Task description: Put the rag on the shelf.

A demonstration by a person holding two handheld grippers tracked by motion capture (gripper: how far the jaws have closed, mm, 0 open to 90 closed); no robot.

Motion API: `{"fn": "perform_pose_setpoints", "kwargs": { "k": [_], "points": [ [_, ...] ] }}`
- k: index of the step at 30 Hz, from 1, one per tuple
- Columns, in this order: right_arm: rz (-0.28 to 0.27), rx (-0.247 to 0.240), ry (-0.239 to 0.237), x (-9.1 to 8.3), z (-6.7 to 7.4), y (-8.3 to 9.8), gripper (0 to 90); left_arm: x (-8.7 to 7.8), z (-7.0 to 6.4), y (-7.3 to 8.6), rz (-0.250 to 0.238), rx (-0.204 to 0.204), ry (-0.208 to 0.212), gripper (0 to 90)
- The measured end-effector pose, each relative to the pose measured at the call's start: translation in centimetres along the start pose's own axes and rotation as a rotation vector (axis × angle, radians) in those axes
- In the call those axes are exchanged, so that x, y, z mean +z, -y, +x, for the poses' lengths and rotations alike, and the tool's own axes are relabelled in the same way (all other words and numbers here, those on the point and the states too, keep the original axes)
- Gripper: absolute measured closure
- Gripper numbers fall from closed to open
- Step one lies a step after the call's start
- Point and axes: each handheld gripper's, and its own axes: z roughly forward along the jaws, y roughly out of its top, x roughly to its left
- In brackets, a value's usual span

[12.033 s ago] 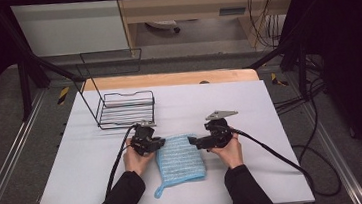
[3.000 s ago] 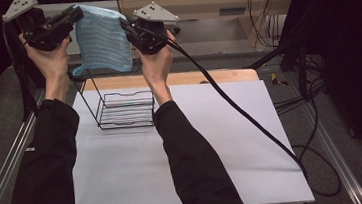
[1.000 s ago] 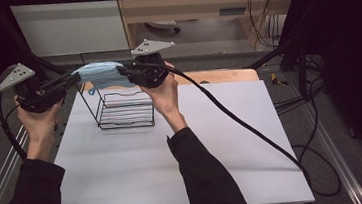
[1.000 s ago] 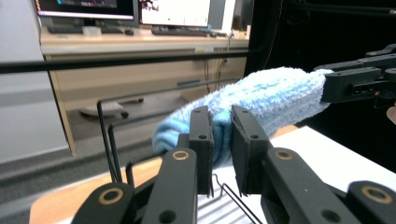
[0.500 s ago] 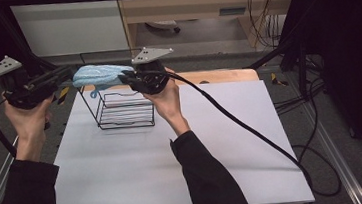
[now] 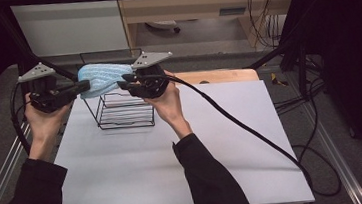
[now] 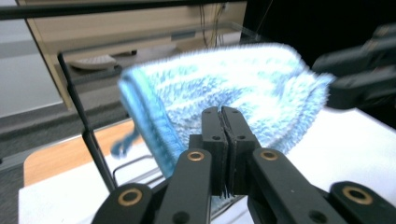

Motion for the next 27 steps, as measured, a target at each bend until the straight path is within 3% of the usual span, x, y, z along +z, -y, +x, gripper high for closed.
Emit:
{"fn": "perform_pose_setpoints", "kwargs": {
  "k": [4, 13, 19, 27],
  "points": [
    [0.01, 0.021, -0.008, 0.1, 0.0, 0.1, 70.8, 0.4, 0.1, 0.8, 0.015, 0.007, -0.004, 89.2],
    [0.06, 0.121, -0.005, 0.9, -0.9, 1.5, 78.6, 1.4, 0.2, 1.9, 0.032, 0.018, -0.017, 89.5],
    [0.067, 0.114, 0.006, 1.3, -0.9, 2.3, 71.5, 2.2, 0.5, 2.6, 0.031, -0.002, -0.029, 89.5],
    [0.081, 0.16, 0.031, 1.5, -1.5, 2.9, 87.8, 2.7, 0.7, 2.9, 0.024, -0.013, -0.042, 89.6]
  ]
}}
